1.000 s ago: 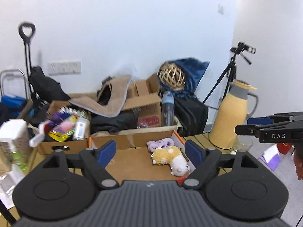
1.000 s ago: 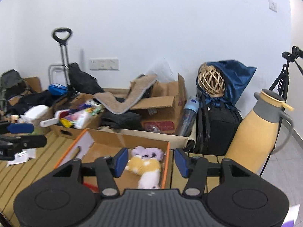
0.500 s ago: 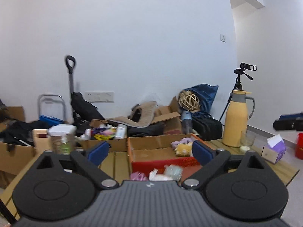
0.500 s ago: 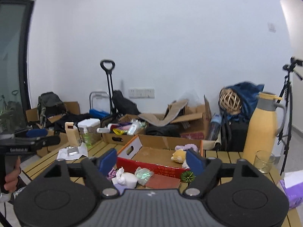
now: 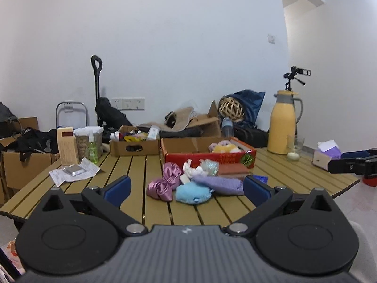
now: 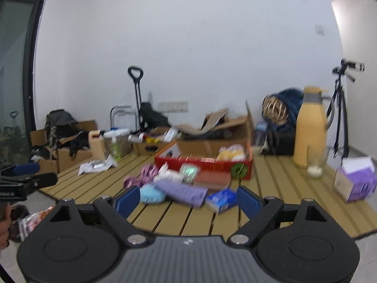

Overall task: Organize soft objects
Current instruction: 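Reach the left gripper to the white cloth bundle while the right reaches the clear plastic bag, then close the left gripper on the white cloth while the right closes on the plastic bag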

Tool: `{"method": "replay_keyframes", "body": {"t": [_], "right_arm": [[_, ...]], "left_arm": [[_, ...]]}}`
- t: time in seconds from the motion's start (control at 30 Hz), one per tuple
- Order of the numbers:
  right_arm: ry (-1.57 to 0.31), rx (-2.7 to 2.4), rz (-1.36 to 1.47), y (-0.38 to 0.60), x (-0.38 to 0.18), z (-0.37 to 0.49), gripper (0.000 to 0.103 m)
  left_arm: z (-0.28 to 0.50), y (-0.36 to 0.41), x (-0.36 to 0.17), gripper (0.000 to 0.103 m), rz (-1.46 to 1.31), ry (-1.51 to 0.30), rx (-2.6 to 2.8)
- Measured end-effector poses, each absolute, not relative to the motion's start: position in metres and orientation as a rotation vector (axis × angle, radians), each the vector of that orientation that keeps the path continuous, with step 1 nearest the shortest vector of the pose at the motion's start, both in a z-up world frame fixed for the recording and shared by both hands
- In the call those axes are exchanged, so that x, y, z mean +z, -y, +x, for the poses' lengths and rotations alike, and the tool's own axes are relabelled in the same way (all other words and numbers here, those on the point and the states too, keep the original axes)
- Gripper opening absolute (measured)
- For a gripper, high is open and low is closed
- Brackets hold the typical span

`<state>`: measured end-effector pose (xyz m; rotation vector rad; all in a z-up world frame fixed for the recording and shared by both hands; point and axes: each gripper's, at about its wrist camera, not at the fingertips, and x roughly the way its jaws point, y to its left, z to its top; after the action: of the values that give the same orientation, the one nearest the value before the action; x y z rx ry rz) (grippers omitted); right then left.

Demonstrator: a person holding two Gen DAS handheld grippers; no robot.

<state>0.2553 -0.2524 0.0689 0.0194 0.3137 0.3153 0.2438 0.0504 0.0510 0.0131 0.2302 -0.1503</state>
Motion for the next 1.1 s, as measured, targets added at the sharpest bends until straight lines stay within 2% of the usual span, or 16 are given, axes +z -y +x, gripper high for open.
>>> {"method": "replay_keyframes", "body": {"t": [0.23, 0.33, 0.47, 0.57, 0.83, 1.03, 1.1], "right_arm": [[-0.378, 0.365, 0.091, 0.246, 0.038, 0.280, 0.041], [-0.433, 0.355, 0.108, 0.239, 0.014, 0.307, 0.033], [-0.489, 0.353, 0.144, 0.235, -0.007, 0.346, 0.031], [-0.509, 0.358, 0.144, 0.230, -0.009, 0.379, 0.031], [-0.517, 0.407, 0.048, 0.209, 0.005, 0.479, 0.031], [-0.569, 0.461, -0.065, 0.193, 0.006, 0.558, 0.032], [-0.584, 0.485, -0.085, 0.186, 0.003, 0.583, 0.032]], "left_arm": [[0.278, -0.041, 0.020, 0.102, -0.027, -0.289, -0.165], [0.305, -0.037, 0.007, 0.095, -0.046, -0.330, -0.164], [0.347, -0.036, 0.000, 0.074, -0.082, -0.375, -0.164], [0.385, -0.028, 0.001, 0.068, -0.054, -0.373, -0.226], [0.516, -0.002, -0.010, 0.067, 0.082, -0.463, -0.305], [0.578, -0.010, -0.025, 0.067, 0.102, -0.551, -0.351], [0.587, -0.014, -0.027, 0.061, 0.089, -0.563, -0.382]]}}
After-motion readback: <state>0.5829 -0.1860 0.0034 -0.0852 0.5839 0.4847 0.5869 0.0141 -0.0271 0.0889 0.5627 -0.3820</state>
